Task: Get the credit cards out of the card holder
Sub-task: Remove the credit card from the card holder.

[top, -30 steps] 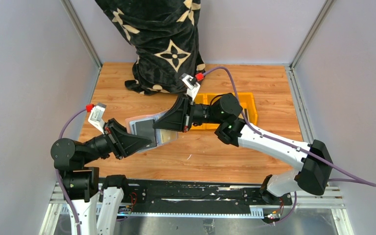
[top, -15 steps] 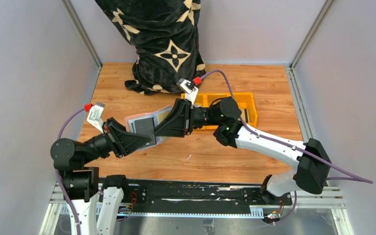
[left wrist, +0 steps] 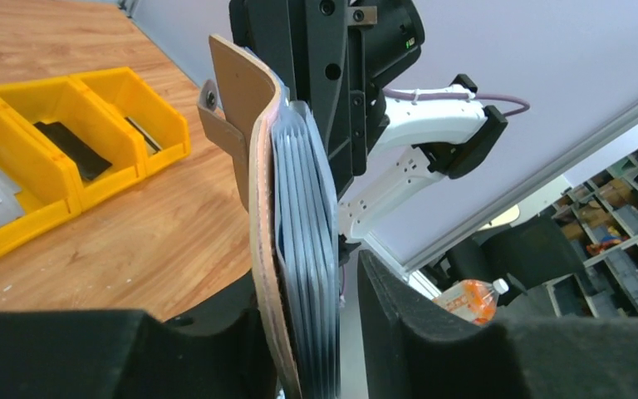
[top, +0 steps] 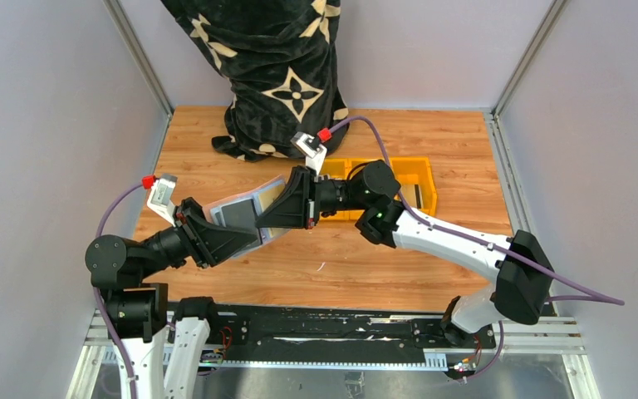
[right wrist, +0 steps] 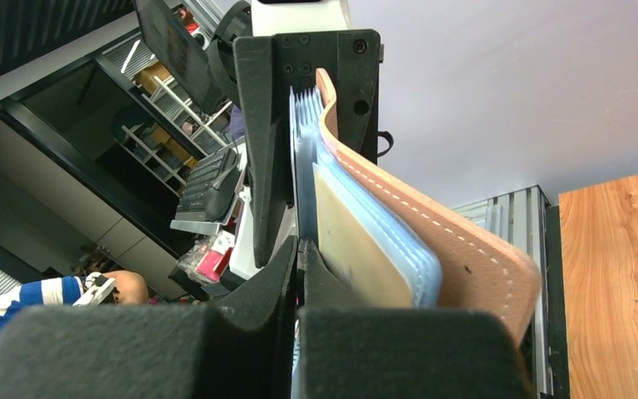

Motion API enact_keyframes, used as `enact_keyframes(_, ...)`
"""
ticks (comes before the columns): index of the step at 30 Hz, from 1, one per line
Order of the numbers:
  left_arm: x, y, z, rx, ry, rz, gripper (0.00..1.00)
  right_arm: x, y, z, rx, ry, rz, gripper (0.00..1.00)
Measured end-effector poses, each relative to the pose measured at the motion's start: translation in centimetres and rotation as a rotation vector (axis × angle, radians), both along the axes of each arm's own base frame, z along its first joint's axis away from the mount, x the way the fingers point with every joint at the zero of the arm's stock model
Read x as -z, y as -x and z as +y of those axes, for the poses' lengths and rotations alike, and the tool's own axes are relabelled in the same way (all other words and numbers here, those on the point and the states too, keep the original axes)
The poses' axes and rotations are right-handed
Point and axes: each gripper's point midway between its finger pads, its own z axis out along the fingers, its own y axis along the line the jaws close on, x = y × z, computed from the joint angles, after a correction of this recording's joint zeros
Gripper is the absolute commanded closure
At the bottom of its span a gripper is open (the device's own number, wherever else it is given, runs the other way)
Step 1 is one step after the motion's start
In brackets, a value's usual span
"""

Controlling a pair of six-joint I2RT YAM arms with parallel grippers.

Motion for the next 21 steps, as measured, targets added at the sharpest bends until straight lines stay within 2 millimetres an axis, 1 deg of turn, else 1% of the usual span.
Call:
enact_keyframes(3,0.2,0.1,-0.1,0.012,-0.003,0.008,0.55,0.5,-0.1,0.3,0.007,0.022,0.006,1.00)
enact_keyframes(6,0.2,0.2,-0.1,0.020,-0.004,0.010,0.56,0.6,-0.3,0.2,0.013,0.029,0.001,1.00)
enact_keyframes(8,0.1,0.3,-0.1,0.028,-0.003,0.010,0.59,0.6,-0.2,-0.1,0.012,0.029,-0.006,1.00)
enact_keyframes(12,-0.2,0.5,-0.2,0.044,0.000,0.003,0.74,0.1,-0.1,-0.8,0.009,0.019,-0.024,1.00)
enact_keyframes(14,-0.3,0.6,-0.3,0.053,0.000,-0.001,0.78,-0.2,0.2,-1.2,-0.003,0.015,-0.035,1.00)
enact_keyframes(21,-0.3,0.9,-0.4,0.074,0.001,0.011,0.80,0.0,0.3,-2.0,-0.003,0.016,-0.046,1.00)
